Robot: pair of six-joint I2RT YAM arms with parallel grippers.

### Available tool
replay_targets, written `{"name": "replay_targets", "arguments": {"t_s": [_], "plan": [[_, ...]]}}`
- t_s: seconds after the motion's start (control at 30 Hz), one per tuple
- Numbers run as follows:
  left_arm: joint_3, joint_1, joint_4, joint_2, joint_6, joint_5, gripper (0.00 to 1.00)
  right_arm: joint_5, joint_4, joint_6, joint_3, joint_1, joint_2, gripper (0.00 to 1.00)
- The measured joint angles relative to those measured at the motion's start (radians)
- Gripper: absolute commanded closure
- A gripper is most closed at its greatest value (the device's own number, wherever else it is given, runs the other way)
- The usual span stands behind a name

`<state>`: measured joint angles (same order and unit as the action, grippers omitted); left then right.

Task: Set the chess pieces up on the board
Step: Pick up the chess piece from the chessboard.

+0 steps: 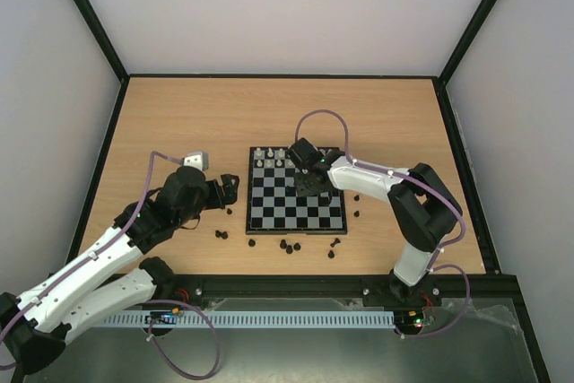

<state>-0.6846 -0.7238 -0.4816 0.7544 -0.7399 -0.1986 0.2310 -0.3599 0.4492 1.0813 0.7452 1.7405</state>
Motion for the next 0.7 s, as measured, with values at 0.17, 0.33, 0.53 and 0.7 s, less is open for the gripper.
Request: {"name": "replay_targets", "arguments": {"t_s": [0.17,0.33,0.53,0.7], "plan": [[0.0,0.0,0.006,0.02,0.001,0.0,0.0,-0.007,0.007,-0.005,0.022,0.0,0.001,0.7],[0.0,0.0,0.011,0.036,0.006,0.0,0.01,-0.013,0.011,-0.015,0.04,0.0,0.003,0.7],[0.0,0.0,0.024,0.04,0.011,0.0,0.0,-0.013,0.011,-0.019,0.07,0.0,0.024,0.7],[0.0,0.0,0.027,0.04,0.014,0.0,0.0,-0.012,0.012,-0.02,0.081,0.0,0.053,0.75]]}}
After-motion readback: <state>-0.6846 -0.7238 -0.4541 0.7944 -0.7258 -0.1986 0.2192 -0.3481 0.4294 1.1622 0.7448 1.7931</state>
